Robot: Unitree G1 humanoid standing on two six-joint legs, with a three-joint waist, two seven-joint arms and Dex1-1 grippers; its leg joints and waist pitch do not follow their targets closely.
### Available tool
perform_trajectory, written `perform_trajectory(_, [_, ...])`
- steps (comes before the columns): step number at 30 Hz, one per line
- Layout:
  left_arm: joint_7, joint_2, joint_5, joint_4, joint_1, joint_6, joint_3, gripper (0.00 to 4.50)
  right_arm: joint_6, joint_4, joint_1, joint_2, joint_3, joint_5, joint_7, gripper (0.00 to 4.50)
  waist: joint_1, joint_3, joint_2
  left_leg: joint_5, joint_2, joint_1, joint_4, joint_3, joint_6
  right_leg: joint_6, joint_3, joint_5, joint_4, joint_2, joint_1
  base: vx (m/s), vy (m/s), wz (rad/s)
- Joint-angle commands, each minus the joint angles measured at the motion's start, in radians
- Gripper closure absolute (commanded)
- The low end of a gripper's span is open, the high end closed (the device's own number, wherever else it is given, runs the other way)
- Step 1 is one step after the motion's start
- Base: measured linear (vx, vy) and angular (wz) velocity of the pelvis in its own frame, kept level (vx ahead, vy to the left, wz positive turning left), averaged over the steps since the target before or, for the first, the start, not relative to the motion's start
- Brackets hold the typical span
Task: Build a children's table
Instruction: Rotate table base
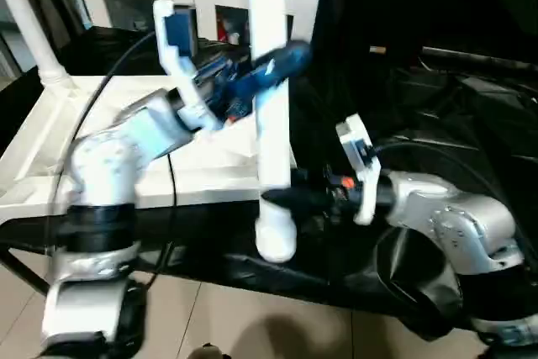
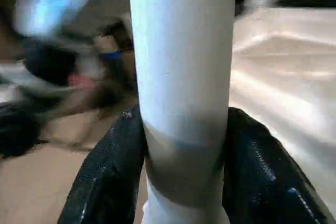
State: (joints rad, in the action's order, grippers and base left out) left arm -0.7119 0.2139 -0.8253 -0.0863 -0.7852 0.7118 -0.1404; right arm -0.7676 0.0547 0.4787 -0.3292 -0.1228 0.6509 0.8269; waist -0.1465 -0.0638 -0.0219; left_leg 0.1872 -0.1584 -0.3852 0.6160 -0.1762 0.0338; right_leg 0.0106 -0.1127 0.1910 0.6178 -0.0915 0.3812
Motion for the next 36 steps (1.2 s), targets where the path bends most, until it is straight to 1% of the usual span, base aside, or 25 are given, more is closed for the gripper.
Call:
perform_trajectory(1, [0.088,0.007,0.123,-0.008,-0.009,-0.065,0.047,2.08,0.033,-0.022,0.007,0.016,0.044,-0.039,-0.083,2.64,0.001,0.074,0.011,0.203,-0.086,0.022,-0.095,0.041,0.092,0.156,0.073,0.178,-0.067,-0.094,-0.046,0.0,0.0,0.0])
perform_trajectory(2, [0.125,0.016,0.193,-0.013,-0.002,-0.1,0.081,2.08,0.043,-0.034,0.011,0.037,0.053,-0.049,-0.123,2.65,0.002,0.074,0.011,0.201,-0.087,0.022,-0.095,0.042,0.093,0.15,0.073,0.172,-0.068,-0.094,-0.045,0.0,0.0,0.0])
perform_trajectory(3, [0.152,0.021,0.234,-0.013,0.003,-0.116,0.102,2.08,0.051,-0.037,0.012,0.046,0.053,-0.055,-0.138,2.65,0.005,0.075,0.012,0.199,-0.085,0.022,-0.096,0.041,0.093,0.144,0.073,0.166,-0.067,-0.093,-0.044,0.0,0.0,0.0])
perform_trajectory(6, [0.252,0.018,0.319,-0.015,0.016,-0.121,0.14,2.08,0.074,-0.048,0.015,0.065,0.046,-0.084,-0.173,2.65,0.005,0.078,0.015,0.176,-0.086,0.022,-0.093,0.041,0.092,0.15,0.072,0.116,-0.061,-0.091,-0.046,0.0,0.0,0.0])
perform_trajectory(8, [0.326,-0.002,0.341,-0.009,0.024,-0.087,0.144,2.08,0.087,-0.054,0.019,0.078,0.043,-0.107,-0.2,2.65,0.006,0.079,0.013,0.162,-0.084,0.022,-0.091,0.039,0.089,0.164,0.071,0.082,-0.057,-0.091,-0.047,0.0,0.0,0.0])
perform_trajectory(11, [0.356,-0.033,0.34,-0.002,0.034,-0.09,0.134,2.43,0.092,-0.052,0.02,0.086,0.038,-0.118,-0.211,2.65,0.005,0.079,0.012,0.143,-0.084,0.02,-0.088,0.038,0.078,0.185,0.071,0.047,-0.054,-0.092,-0.05,0.0,0.0,0.0])
perform_trajectory(12, [0.362,-0.061,0.328,0.005,0.043,-0.096,0.124,2.46,0.09,-0.05,0.021,0.091,0.033,-0.125,-0.218,2.65,0.004,0.079,0.012,0.144,-0.084,0.02,-0.088,0.037,0.075,0.191,0.071,0.049,-0.055,-0.093,-0.049,0.0,0.0,0.0])
perform_trajectory(13, [0.364,-0.067,0.324,0.007,0.044,-0.096,0.122,2.53,0.09,-0.049,0.021,0.093,0.032,-0.126,-0.219,2.65,0.004,0.079,0.009,0.148,-0.085,0.019,-0.089,0.036,0.072,0.196,0.071,0.051,-0.055,-0.094,-0.05,0.0,0.0,0.0])
perform_trajectory(14, [0.366,-0.075,0.317,0.01,0.047,-0.093,0.118,2.58,0.091,-0.049,0.021,0.095,0.03,-0.13,-0.223,2.66,0.004,0.078,0.01,0.149,-0.084,0.019,-0.088,0.036,0.069,0.197,0.071,0.054,-0.056,-0.094,-0.051,0.0,0.0,0.0])
perform_trajectory(17, [0.387,-0.091,0.299,0.015,0.049,-0.083,0.099,2.66,0.091,-0.047,0.022,0.101,0.028,-0.137,-0.228,2.66,0.005,0.075,0.008,0.176,-0.083,0.021,-0.09,0.035,0.066,0.188,0.072,0.103,-0.061,-0.093,-0.048,0.0,0.0,0.0])
perform_trajectory(18, [0.409,-0.107,0.279,0.022,0.048,-0.078,0.073,2.71,0.087,-0.048,0.027,0.108,0.034,-0.139,-0.232,2.66,0.005,0.074,0.008,0.185,-0.084,0.021,-0.09,0.036,0.068,0.185,0.072,0.125,-0.063,-0.094,-0.047,0.0,0.0,0.0])
perform_trajectory(20, [0.412,-0.119,0.254,0.026,0.046,-0.075,0.052,2.73,0.084,-0.05,0.031,0.111,0.037,-0.137,-0.234,2.66,0.005,0.074,0.007,0.194,-0.084,0.021,-0.091,0.037,0.066,0.18,0.072,0.15,-0.068,-0.095,-0.046,0.0,0.0,0.0])
perform_trajectory(22, [0.407,-0.138,0.213,0.038,0.044,-0.07,0.02,2.75,0.084,-0.051,0.034,0.115,0.04,-0.14,-0.234,2.66,0.006,0.074,0.007,0.191,-0.085,0.022,-0.092,0.037,0.068,0.174,0.072,0.149,-0.067,-0.093,-0.045,0.0,0.0,0.0])
perform_trajectory(24, [0.394,-0.143,0.192,0.045,0.045,-0.061,0.01,2.78,0.087,-0.051,0.035,0.116,0.04,-0.143,-0.232,2.66,0.006,0.074,0.007,0.19,-0.084,0.022,-0.092,0.037,0.068,0.171,0.072,0.149,-0.067,-0.093,-0.045,0.0,0.0,0.0])
perform_trajectory(25, [0.394,-0.143,0.192,0.045,0.045,-0.061,0.01,2.78,0.087,-0.051,0.035,0.116,0.04,-0.143,-0.232,2.66,0.007,0.073,0.004,0.188,-0.084,0.021,-0.092,0.036,0.067,0.171,0.073,0.147,-0.067,-0.092,-0.045,0.0,0.0,0.0])
perform_trajectory(26, [0.377,-0.146,0.174,0.051,0.047,-0.06,0.004,2.78,0.09,-0.051,0.035,0.114,0.041,-0.139,-0.221,2.1,0.006,0.074,0.002,0.181,-0.084,0.022,-0.091,0.036,0.064,0.17,0.073,0.141,-0.067,-0.092,-0.044,0.0,0.0,0.0])
perform_trajectory(27, [0.324,-0.138,0.139,0.066,0.051,-0.051,0.001,2.78,0.083,-0.044,0.036,0.103,0.042,-0.123,-0.188,1.96,0.004,0.074,0.001,0.171,-0.083,0.02,-0.091,0.035,0.06,0.17,0.073,0.137,-0.067,-0.093,-0.046,0.0,0.0,0.0])
perform_trajectory(28, [0.272,-0.128,0.108,0.077,0.054,-0.041,0.002,2.78,0.069,-0.036,0.037,0.091,0.044,-0.1,-0.152,1.9,0.004,0.075,0.004,0.161,-0.083,0.019,-0.09,0.035,0.056,0.174,0.072,0.126,-0.063,-0.094,-0.047,0.0,0.0,0.0])
perform_trajectory(29, [0.241,-0.12,0.089,0.083,0.056,-0.031,0.003,2.78,0.057,-0.032,0.038,0.084,0.046,-0.087,-0.135,1.9,0.004,0.075,0.004,0.158,-0.082,0.02,-0.089,0.034,0.052,0.177,0.072,0.121,-0.063,-0.093,-0.045,0.0,0.0,0.0])
perform_trajectory(30, [0.22,-0.115,0.076,0.088,0.058,-0.025,0.004,2.78,0.048,-0.03,0.038,0.079,0.048,-0.079,-0.123,1.78,0.003,0.076,0.004,0.152,-0.084,0.022,-0.089,0.034,0.049,0.184,0.072,0.105,-0.061,-0.091,-0.044,0.0,0.0,0.0])
perform_trajectory(31, [0.161,-0.093,0.035,0.098,0.056,0.014,0.005,2.79,0.005,-0.016,0.039,0.047,0.048,-0.043,-0.069,1.62,0.004,0.076,0.007,0.15,-0.083,0.022,-0.089,0.033,0.045,0.191,0.071,0.094,-0.059,-0.089,-0.045,0.0,0.0,0.0])
perform_trajectory(32, [0.143,-0.083,0.024,0.099,0.053,0.03,0.007,2.79,-0.009,-0.012,0.039,0.034,0.048,-0.033,-0.052,1.56,0.004,0.076,0.004,0.149,-0.083,0.024,-0.088,0.031,0.042,0.194,0.071,0.091,-0.058,-0.087,-0.045,0.0,0.0,0.0])
perform_trajectory(33, [0.112,-0.067,0.006,0.101,0.047,0.054,0.01,2.79,-0.03,-0.005,0.038,0.012,0.046,-0.017,-0.022,1.56,0.002,0.074,0.005,0.146,-0.083,0.022,-0.089,0.031,0.039,0.194,0.072,0.088,-0.058,-0.087,-0.046,0.0,0.0,0.0])
perform_trajectory(34, [0.079,-0.055,-0.005,0.103,0.04,0.063,0.014,2.79,-0.044,0.001,0.037,-0.01,0.045,-0.004,0.009,1.34,0.003,0.074,0.005,0.147,-0.082,0.02,-0.089,0.032,0.037,0.193,0.073,0.094,-0.058,-0.088,-0.047,0.0,0.0,0.0])
perform_trajectory(36, [0.051,-0.049,-0.026,0.107,0.033,0.073,0.011,2.79,-0.056,0.002,0.039,-0.025,0.046,0.005,0.029,1.2,0.004,0.072,0.004,0.158,-0.082,0.021,-0.089,0.031,0.038,0.189,0.074,0.125,-0.063,-0.091,-0.046,0.0,0.0,0.0])
